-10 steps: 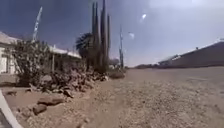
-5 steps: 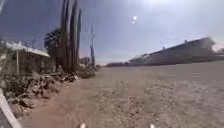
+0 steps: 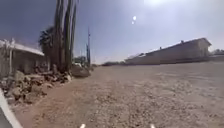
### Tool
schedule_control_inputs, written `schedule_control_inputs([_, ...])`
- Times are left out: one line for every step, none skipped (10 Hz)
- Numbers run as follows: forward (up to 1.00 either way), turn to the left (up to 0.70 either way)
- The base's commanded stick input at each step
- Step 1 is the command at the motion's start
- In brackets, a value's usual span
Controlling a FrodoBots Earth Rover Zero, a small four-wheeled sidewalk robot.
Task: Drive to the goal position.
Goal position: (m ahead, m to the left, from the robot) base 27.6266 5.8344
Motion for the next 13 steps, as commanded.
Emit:
schedule_control_inputs([0.7, 0.0])
schedule_control_inputs([0.7, 0.0])
schedule_control_inputs([0.7, 0.0])
schedule_control_inputs([0.7, 0.0])
schedule_control_inputs([0.7, 0.0])
schedule_control_inputs([0.7, 0.0])
schedule_control_inputs([0.7, 0.0])
schedule_control_inputs([0.7, 0.0])
schedule_control_inputs([0.7, 0.0])
schedule_control_inputs([0.7, 0.0])
schedule_control_inputs([0.7, 0.0])
schedule_control_inputs([0.7, 0.0])
schedule_control_inputs([0.7, 0.0])
